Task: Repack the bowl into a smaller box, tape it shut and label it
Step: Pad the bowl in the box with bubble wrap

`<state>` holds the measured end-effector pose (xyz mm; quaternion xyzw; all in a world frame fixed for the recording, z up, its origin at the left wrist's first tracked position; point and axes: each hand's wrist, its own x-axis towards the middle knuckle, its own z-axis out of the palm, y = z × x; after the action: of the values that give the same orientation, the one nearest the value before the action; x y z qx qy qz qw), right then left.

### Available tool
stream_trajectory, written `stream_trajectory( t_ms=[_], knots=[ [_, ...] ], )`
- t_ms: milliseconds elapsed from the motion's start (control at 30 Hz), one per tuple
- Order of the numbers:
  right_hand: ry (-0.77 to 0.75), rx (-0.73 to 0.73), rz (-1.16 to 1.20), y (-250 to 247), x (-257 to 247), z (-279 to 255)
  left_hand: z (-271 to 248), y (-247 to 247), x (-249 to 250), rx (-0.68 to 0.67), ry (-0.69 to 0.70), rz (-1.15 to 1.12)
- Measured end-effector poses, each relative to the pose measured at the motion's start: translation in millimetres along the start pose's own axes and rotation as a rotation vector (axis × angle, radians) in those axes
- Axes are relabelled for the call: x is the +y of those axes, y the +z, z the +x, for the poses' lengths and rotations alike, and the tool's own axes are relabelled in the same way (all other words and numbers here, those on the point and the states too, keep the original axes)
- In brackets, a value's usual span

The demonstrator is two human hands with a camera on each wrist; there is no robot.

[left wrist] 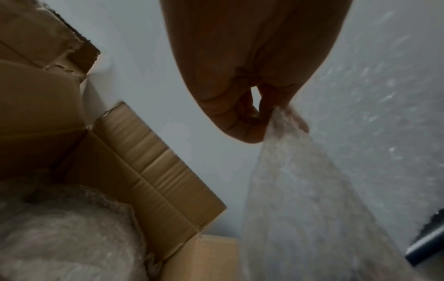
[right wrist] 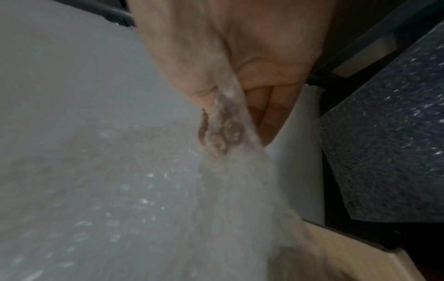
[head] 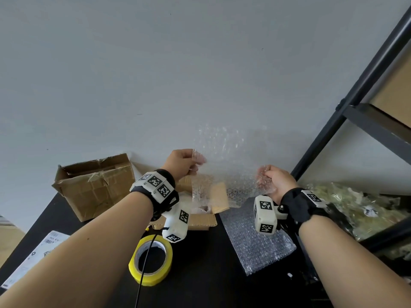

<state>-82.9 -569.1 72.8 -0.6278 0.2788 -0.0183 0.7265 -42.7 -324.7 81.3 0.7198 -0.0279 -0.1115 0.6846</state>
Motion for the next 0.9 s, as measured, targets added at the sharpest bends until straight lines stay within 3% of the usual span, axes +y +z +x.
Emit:
stream_trajectory(
  t_ms=[233,533,633,733,833,900],
  knots=[
    [0.023,-0.031,-0.073,-2,-1,0,6,-5,-4,0.061,0.052,0.315],
    [-0.199,-0.114,-0.288,7,-7,-4,14,-4,-6,0.064,0.066,0.275],
    [-0.221,-0.216,-0.284,14,-15,-11,14,0,-1,-0.030,0.050,0.325],
    [-0.225,-0.307,-0.282,23,-20,-17,13,6,2,-0.237,0.015,0.565],
    [-0.229,-0.311,-0.252,30,-22,-16,10,12,3,-0.378,-0.016,0.737],
    [-0.218,-0.274,-0.224,33,-23,-15,9,13,2,-0.379,-0.005,0.671]
  ],
)
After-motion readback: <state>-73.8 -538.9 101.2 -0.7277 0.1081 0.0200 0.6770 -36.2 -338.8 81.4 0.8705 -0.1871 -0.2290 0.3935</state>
